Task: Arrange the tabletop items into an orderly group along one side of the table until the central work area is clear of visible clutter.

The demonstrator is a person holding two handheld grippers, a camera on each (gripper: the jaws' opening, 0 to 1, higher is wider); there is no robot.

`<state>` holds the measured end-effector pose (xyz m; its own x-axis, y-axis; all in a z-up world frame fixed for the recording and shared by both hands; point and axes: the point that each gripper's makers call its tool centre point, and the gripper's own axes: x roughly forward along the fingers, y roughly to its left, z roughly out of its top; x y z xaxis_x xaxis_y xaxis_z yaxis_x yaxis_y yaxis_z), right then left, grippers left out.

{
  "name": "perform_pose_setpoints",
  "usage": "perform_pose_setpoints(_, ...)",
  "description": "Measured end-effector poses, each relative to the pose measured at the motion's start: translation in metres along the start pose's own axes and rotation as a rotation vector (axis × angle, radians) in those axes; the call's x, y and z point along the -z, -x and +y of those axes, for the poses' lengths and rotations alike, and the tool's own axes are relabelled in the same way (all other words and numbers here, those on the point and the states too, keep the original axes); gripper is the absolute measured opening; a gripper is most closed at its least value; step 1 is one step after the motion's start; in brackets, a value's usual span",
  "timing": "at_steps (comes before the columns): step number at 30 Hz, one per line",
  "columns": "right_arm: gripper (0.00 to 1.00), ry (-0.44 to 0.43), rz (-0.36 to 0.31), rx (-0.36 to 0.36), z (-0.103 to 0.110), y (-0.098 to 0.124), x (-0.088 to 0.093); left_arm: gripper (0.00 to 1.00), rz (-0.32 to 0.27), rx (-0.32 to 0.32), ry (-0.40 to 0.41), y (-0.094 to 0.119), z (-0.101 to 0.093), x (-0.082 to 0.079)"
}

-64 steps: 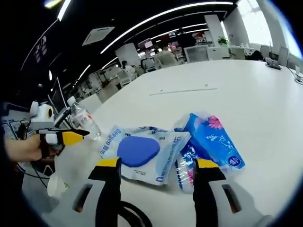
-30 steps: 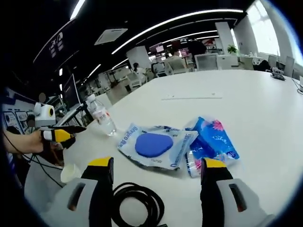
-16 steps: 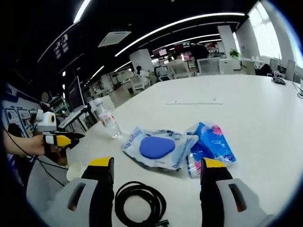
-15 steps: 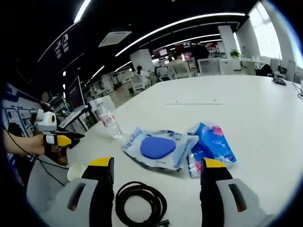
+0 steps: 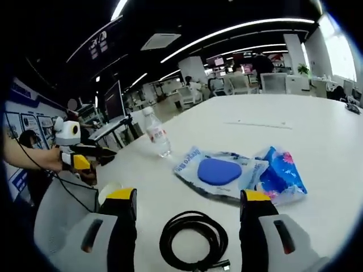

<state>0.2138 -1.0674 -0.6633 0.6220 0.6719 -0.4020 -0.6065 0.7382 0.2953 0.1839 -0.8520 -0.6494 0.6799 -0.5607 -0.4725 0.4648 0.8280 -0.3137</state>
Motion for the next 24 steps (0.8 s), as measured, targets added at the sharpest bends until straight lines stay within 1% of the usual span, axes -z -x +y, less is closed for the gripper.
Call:
perform_pose_setpoints(2, 0.72, 0.012, -0.001, -0.013, 0.004, -0.001, -0.001, 0.98, 0.015, 0.004, -0.014, 0.001, -0.002, 0.004)
perform_pose_setpoints(3, 0.72, 0.032, 0.003, -0.022, 0.007, 0.0, -0.001, 0.98, 0.026, 0.014, -0.036, 0.003, -0.006, 0.007)
perform_pose_setpoints(7, 0.72, 0.063, -0.008, -0.047, 0.015, 0.0, 0.0, 0.98, 0.049, 0.046, -0.086, 0.006, -0.017, 0.012)
perform_pose_setpoints(8, 0.73, 0.086, 0.006, -0.073, 0.021, 0.0, 0.003, 0.98, 0.066, 0.057, -0.116, 0.007, -0.021, 0.016)
perform_pose_setpoints(9, 0.73, 0.117, 0.021, -0.093, 0.024, 0.001, 0.005, 0.97, 0.076, 0.064, -0.127, 0.007, -0.024, 0.018)
perform_pose_setpoints(10, 0.72, 0.147, 0.031, -0.105, 0.027, 0.001, 0.006, 0.95, 0.082, 0.07, -0.125, 0.007, -0.027, 0.021)
perform_pose_setpoints(11, 0.72, 0.153, 0.033, -0.115, 0.029, 0.001, 0.006, 0.93, 0.084, 0.071, -0.122, 0.007, -0.029, 0.022)
perform_pose_setpoints(14, 0.72, 0.185, 0.051, -0.161, 0.04, 0.001, 0.01, 0.92, 0.103, 0.079, -0.128, 0.005, -0.035, 0.03)
perform_pose_setpoints(15, 0.72, 0.199, 0.062, -0.18, 0.046, -0.001, 0.014, 0.92, 0.119, 0.081, -0.132, 0.004, -0.037, 0.034)
perform_pose_setpoints(17, 0.72, 0.209, 0.078, -0.214, 0.057, -0.004, 0.021, 0.92, 0.144, 0.095, -0.155, 0.002, -0.042, 0.041)
perform_pose_setpoints(19, 0.71, 0.22, 0.089, -0.24, 0.067, -0.009, 0.028, 0.9, 0.156, 0.098, -0.16, 0.001, -0.044, 0.044)
perform_pose_setpoints(20, 0.7, 0.225, 0.09, -0.251, 0.071, -0.011, 0.031, 0.89, 0.178, 0.104, -0.163, 0.001, -0.045, 0.05)
perform_pose_setpoints(21, 0.7, 0.227, 0.089, -0.258, 0.073, -0.012, 0.032, 0.89, 0.183, 0.103, -0.162, 0.0, -0.045, 0.052)
perform_pose_setpoints(22, 0.7, 0.227, 0.093, -0.278, 0.082, -0.015, 0.035, 0.9, 0.185, 0.102, -0.164, 0.0, -0.045, 0.054)
perform_pose_setpoints(23, 0.7, 0.226, 0.095, -0.282, 0.083, -0.016, 0.036, 0.9, 0.188, 0.101, -0.165, 0.001, -0.045, 0.054)
perform_pose_setpoints(24, 0.7, 0.227, 0.098, -0.297, 0.089, -0.018, 0.038, 0.9, 0.187, 0.1, -0.165, 0.002, -0.045, 0.054)
